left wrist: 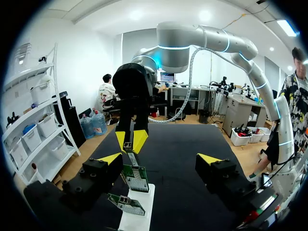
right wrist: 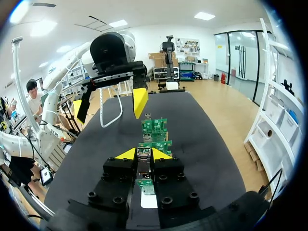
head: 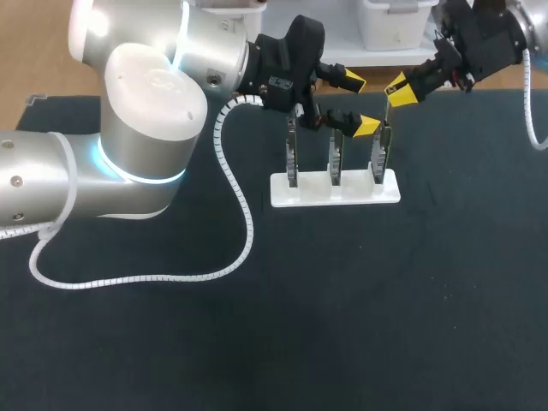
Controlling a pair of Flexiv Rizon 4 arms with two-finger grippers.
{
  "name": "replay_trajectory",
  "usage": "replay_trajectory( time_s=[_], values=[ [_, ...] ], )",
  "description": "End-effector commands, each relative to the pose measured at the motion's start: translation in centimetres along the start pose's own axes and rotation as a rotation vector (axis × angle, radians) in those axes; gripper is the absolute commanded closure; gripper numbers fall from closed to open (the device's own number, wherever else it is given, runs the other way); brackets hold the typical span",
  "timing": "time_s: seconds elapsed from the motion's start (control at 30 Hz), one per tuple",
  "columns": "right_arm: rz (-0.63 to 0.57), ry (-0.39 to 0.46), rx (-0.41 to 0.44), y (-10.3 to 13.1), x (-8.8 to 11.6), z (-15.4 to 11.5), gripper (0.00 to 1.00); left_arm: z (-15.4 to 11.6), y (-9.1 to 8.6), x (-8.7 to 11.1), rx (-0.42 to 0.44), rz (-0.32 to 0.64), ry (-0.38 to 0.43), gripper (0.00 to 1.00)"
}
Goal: Pick up the optical module with the left hand, and insert it into the network port with the right hand.
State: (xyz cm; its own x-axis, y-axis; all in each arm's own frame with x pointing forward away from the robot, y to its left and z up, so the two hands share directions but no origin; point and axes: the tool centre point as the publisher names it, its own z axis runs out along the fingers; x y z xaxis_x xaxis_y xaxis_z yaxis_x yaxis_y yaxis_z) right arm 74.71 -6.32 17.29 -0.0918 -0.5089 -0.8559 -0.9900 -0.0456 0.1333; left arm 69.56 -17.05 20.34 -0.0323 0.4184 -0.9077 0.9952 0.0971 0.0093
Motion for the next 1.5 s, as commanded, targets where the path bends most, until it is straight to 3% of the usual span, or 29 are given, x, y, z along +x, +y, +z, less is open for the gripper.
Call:
replay_trajectory(
  time_s=[0.03,0.67,1.5],
  values=[
    [0.002,0.005,-0.007,-0.7,0.3,0.5,1.0,0.0,-0.1,-0.1,-0.003,-0.002,0.005,0.0],
    [0.004,-0.013,0.004,-0.8,0.0,-0.1,1.0,0.0,-0.1,-0.1,-0.003,-0.002,0.005,0.0],
    [0.036,0.001,-0.013,-0.7,1.5,0.7,1.0,0.0,-0.1,-0.1,-0.003,-0.002,0.005,0.0]
  ],
)
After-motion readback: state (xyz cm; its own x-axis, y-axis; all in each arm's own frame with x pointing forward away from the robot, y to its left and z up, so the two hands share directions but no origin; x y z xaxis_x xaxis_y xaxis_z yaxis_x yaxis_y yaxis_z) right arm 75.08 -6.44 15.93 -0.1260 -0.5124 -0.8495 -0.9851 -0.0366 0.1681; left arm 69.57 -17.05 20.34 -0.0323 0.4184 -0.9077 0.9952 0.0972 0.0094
